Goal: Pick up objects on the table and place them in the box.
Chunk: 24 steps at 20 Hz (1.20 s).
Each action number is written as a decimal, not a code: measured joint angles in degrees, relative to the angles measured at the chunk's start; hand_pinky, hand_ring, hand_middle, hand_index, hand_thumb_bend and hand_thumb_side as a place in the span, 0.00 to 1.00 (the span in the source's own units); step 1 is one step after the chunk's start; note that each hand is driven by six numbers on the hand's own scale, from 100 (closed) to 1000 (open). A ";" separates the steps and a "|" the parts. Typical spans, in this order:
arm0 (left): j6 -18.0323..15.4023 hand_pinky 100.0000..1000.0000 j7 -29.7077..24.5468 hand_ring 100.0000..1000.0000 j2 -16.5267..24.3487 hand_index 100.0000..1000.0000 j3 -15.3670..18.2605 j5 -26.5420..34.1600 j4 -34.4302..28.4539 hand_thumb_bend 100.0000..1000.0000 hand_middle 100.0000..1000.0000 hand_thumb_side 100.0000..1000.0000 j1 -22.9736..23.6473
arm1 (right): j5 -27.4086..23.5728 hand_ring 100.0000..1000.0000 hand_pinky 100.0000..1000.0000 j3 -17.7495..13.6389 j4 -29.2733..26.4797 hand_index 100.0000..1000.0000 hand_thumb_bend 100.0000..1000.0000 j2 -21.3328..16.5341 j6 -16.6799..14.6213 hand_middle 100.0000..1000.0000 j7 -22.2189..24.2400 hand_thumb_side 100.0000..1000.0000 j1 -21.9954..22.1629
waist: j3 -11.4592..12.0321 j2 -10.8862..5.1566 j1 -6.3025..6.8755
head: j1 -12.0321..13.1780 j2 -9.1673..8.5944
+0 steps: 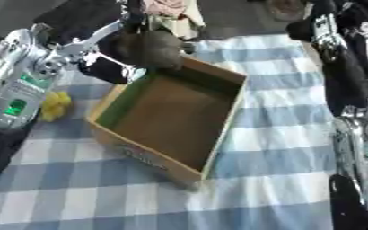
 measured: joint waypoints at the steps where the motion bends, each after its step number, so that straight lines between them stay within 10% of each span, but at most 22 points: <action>1: -0.24 0.33 0.33 0.44 -0.27 0.30 -0.18 -0.28 0.49 0.00 0.31 0.16 0.05 | -0.03 0.59 0.68 0.00 -0.09 0.74 0.00 0.00 0.01 0.40 -0.01 0.50 0.00 | -0.01 0.01 0.00 | 0.00 0.00; 23: -1.69 0.40 0.62 0.49 -5.84 0.54 -5.10 -1.33 6.13 0.00 0.40 0.17 2.56 | -0.17 0.58 0.68 -0.02 -1.04 0.74 0.00 0.63 -0.35 0.39 -1.65 0.50 0.03 | -0.27 0.23 -0.17 | 0.25 -0.15; 24: -1.67 0.51 0.04 0.61 -5.84 0.68 -5.11 -1.70 6.13 0.00 0.52 0.18 2.59 | -0.17 0.58 0.68 -0.02 -1.04 0.74 0.00 0.64 -0.35 0.39 -1.65 0.51 0.04 | -0.26 0.23 -0.17 | 0.25 -0.15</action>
